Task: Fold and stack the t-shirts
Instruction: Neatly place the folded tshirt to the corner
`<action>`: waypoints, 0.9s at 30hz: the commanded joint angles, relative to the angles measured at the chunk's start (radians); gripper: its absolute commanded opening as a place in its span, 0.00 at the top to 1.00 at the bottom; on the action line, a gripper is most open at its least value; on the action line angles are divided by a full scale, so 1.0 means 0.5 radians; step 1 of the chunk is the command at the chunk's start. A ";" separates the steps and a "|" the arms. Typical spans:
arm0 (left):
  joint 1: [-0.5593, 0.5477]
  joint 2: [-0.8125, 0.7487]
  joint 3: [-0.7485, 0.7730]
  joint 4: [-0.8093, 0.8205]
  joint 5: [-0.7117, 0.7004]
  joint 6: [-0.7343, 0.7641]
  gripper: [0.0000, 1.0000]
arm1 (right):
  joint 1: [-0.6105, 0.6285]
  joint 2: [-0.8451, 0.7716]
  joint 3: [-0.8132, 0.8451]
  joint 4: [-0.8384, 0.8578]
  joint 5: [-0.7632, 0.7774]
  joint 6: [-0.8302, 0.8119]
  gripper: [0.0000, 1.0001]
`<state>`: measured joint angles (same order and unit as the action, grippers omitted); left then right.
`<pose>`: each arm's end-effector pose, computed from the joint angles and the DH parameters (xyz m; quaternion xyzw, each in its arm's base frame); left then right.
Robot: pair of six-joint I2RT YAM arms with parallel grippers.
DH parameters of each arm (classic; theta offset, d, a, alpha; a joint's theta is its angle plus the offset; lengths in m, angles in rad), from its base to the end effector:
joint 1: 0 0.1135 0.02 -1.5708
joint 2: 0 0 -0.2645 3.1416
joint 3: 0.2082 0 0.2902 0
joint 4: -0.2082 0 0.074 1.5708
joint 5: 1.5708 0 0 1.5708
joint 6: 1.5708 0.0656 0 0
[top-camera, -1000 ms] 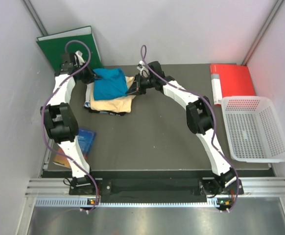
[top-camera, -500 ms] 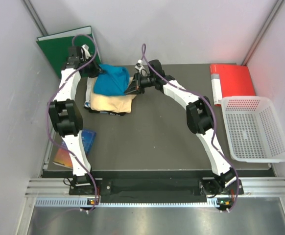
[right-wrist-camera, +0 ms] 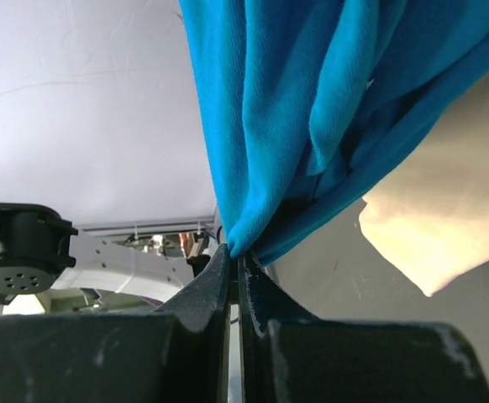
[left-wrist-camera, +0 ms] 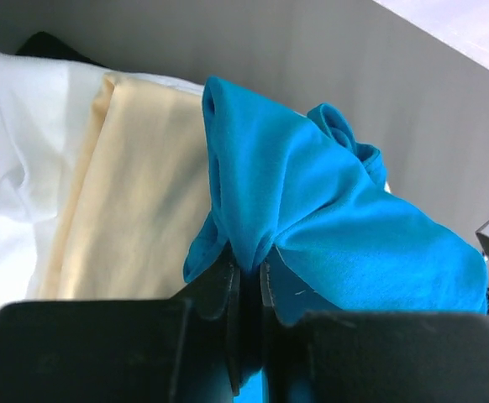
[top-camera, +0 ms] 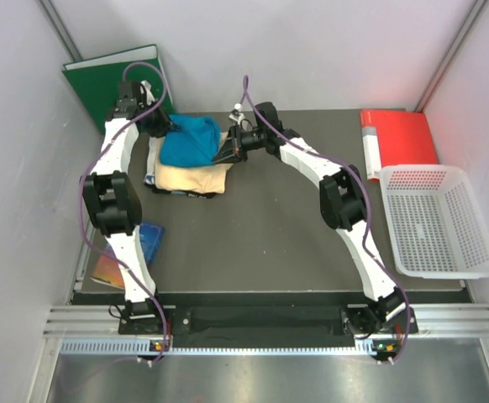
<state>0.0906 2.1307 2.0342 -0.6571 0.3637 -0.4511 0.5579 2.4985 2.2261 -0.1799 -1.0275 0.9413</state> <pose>0.5474 0.0263 0.2774 -0.1722 0.8889 -0.2333 0.3547 0.4948 0.3750 0.2063 -0.1153 0.7744 0.6197 0.0544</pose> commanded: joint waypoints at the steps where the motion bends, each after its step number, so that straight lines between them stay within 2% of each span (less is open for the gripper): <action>1: 0.027 -0.123 0.043 0.069 -0.154 0.006 0.32 | 0.007 0.004 -0.028 0.010 -0.215 0.020 0.99; 3: 0.027 -0.141 0.033 0.050 -0.202 0.016 0.01 | 0.010 0.007 -0.034 -0.008 -0.224 0.013 0.99; 8: 0.027 -0.303 -0.089 0.139 -0.295 0.028 0.01 | 0.004 0.007 -0.071 -0.015 -0.225 -0.005 0.99; 11: 0.009 -0.426 -0.169 0.219 -0.384 0.037 0.01 | -0.008 -0.005 -0.086 -0.128 -0.136 -0.124 0.99; 12: 0.003 -0.448 -0.178 0.228 -0.399 0.043 0.01 | -0.014 -0.008 -0.083 -0.256 -0.032 -0.249 0.94; 14: 0.000 -0.476 -0.172 0.240 -0.402 0.058 0.01 | -0.014 0.004 0.005 -0.477 0.094 -0.427 0.70; 15: -0.003 -0.479 -0.163 0.234 -0.396 0.062 0.01 | -0.014 0.010 0.054 -0.599 0.274 -0.638 0.36; 16: -0.003 -0.482 -0.145 0.234 -0.390 0.065 0.01 | -0.011 0.004 0.106 -0.819 0.364 -0.737 0.28; 17: -0.003 -0.479 -0.135 0.228 -0.375 0.071 0.01 | -0.017 -0.020 0.098 -0.876 0.444 -0.820 0.24; 18: -0.009 -0.476 -0.126 0.228 -0.359 0.071 0.01 | -0.017 -0.045 0.085 -0.940 0.630 -0.970 0.15; 20: -0.019 -0.479 -0.105 0.243 -0.298 0.089 0.01 | -0.030 -0.201 -0.037 -0.984 0.827 -1.075 0.07; 21: -0.040 -0.482 -0.099 0.250 -0.274 0.095 0.01 | -0.036 -0.262 -0.092 -0.975 1.019 -1.149 0.01; 25: -0.129 -0.433 -0.071 0.292 -0.071 0.135 0.02 | -0.067 -0.560 -0.295 -0.917 1.428 -1.272 0.00; 27: -0.172 -0.387 -0.062 0.308 0.109 0.099 0.38 | -0.100 -0.613 -0.310 -0.901 1.560 -1.297 0.00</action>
<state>0.0555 1.9232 1.9579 -0.5735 0.2573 -0.4141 0.5400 2.3764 2.0720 -0.6468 -0.4934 0.4114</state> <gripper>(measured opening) 0.861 0.993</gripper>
